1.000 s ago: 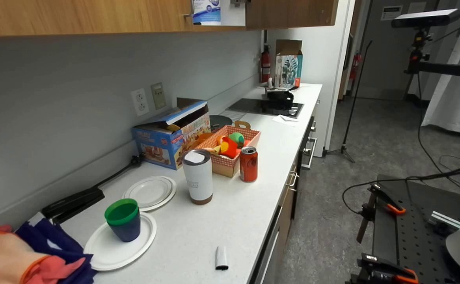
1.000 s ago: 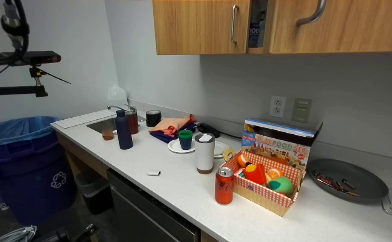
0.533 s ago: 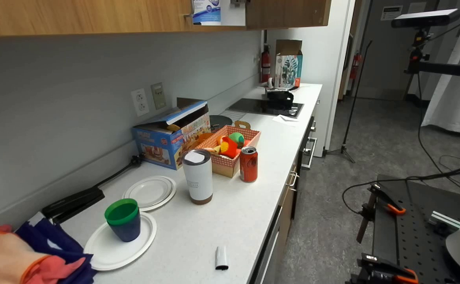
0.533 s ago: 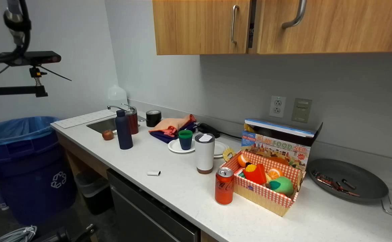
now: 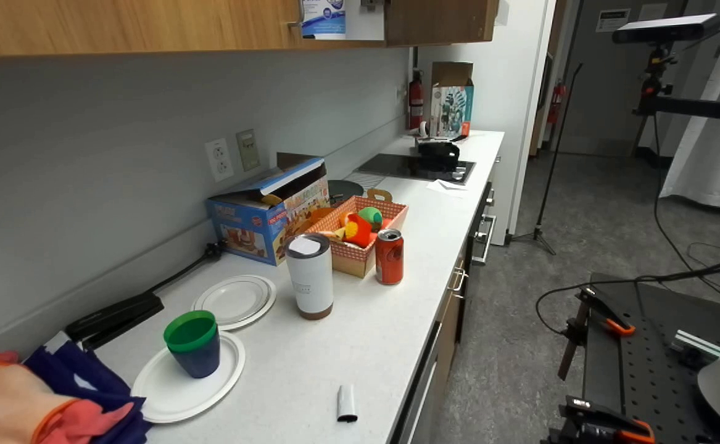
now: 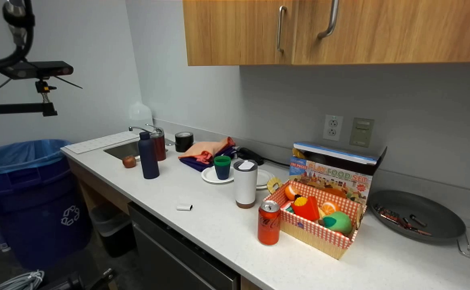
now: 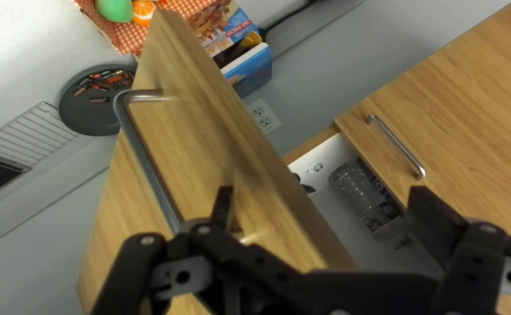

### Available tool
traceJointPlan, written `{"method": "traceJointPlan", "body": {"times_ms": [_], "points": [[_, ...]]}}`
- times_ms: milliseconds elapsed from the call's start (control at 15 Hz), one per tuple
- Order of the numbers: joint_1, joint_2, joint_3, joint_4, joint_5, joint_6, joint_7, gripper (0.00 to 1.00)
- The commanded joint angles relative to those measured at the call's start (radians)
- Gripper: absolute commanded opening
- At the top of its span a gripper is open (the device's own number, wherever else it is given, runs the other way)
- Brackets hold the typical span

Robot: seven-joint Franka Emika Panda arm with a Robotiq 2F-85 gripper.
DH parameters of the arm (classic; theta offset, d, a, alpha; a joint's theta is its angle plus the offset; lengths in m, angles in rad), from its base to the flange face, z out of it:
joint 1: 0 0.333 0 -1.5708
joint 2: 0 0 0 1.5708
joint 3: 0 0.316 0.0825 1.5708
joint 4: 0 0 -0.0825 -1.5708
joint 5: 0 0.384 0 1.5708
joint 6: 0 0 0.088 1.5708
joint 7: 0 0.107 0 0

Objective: Close the door of the cupboard.

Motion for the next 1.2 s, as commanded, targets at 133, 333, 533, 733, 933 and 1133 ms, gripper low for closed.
{"method": "traceJointPlan", "body": {"times_ms": [133,333,533,733,933,1133], "points": [[0.049,0.019,0.003,0.102,0.135,-0.016,-0.017,1.00],[0.067,0.031,0.014,0.144,0.195,0.036,-0.028,1.00],[0.078,0.055,0.039,0.167,0.242,0.149,-0.053,1.00],[0.097,0.088,0.053,0.185,0.270,0.237,-0.081,1.00],[0.118,0.135,0.053,0.213,0.299,0.243,-0.073,1.00],[0.124,0.168,0.067,0.223,0.332,0.246,-0.084,1.00]]}}
